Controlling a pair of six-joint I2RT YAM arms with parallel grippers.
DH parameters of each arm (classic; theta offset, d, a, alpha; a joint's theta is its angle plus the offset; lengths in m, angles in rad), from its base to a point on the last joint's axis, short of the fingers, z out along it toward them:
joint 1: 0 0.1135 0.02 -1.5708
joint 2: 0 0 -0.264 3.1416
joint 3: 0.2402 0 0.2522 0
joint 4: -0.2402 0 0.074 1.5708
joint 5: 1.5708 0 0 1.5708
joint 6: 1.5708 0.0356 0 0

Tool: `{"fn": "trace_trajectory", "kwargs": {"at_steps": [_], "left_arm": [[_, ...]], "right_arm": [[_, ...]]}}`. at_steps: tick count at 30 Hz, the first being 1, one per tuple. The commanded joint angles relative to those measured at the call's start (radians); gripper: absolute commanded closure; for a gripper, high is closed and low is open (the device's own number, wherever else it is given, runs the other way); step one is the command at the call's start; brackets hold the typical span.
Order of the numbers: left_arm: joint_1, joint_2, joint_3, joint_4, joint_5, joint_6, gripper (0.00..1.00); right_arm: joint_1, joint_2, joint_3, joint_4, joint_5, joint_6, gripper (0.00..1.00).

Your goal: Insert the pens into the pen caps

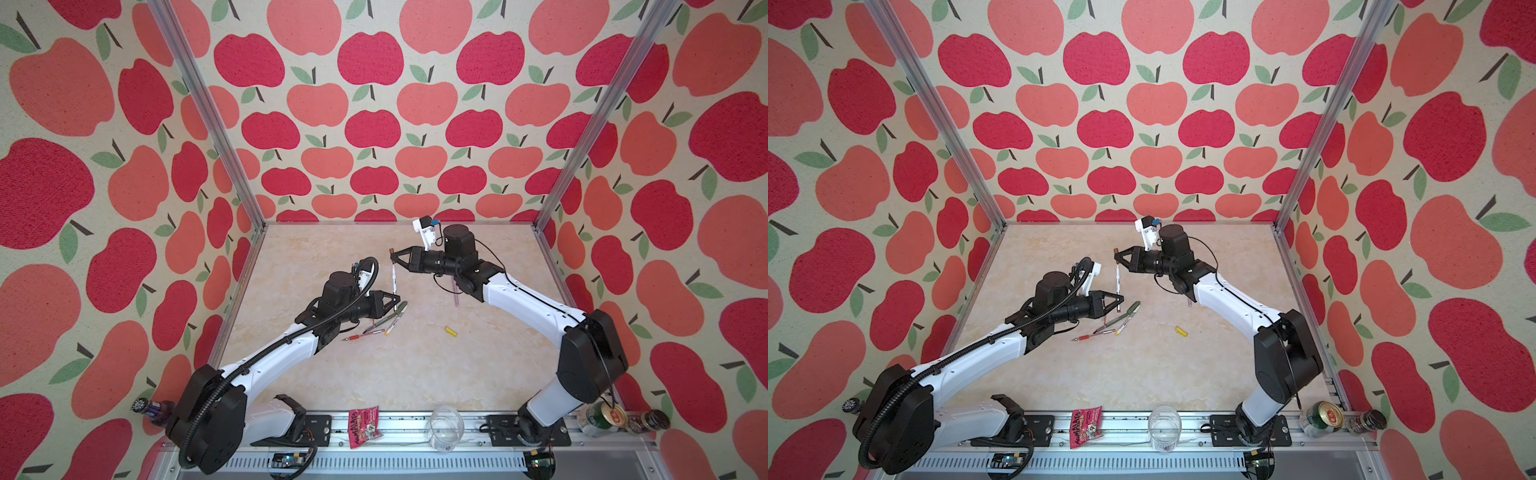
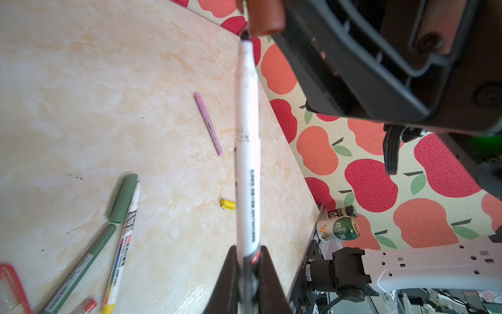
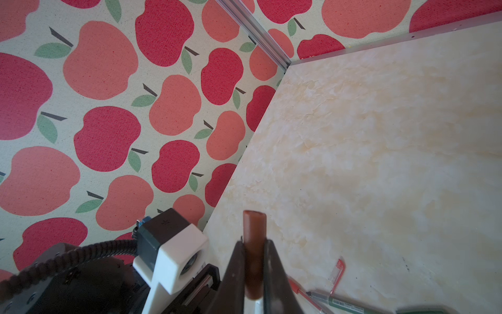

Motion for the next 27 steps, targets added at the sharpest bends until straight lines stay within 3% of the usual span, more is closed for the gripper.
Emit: {"fn": "trace_trajectory", "kwargs": {"at_steps": [1, 27], "left_arm": [[0.0, -0.021, -0.008, 0.017, -0.01, -0.004, 0.92], [0.002, -0.029, -0.008, 0.019, -0.028, -0.007, 0.92]], "right_arm": [[0.004, -0.015, -0.009, -0.012, 0.003, -0.021, 0.92], [0.021, -0.008, -0.016, -0.012, -0.002, -0.013, 0.92]]}}
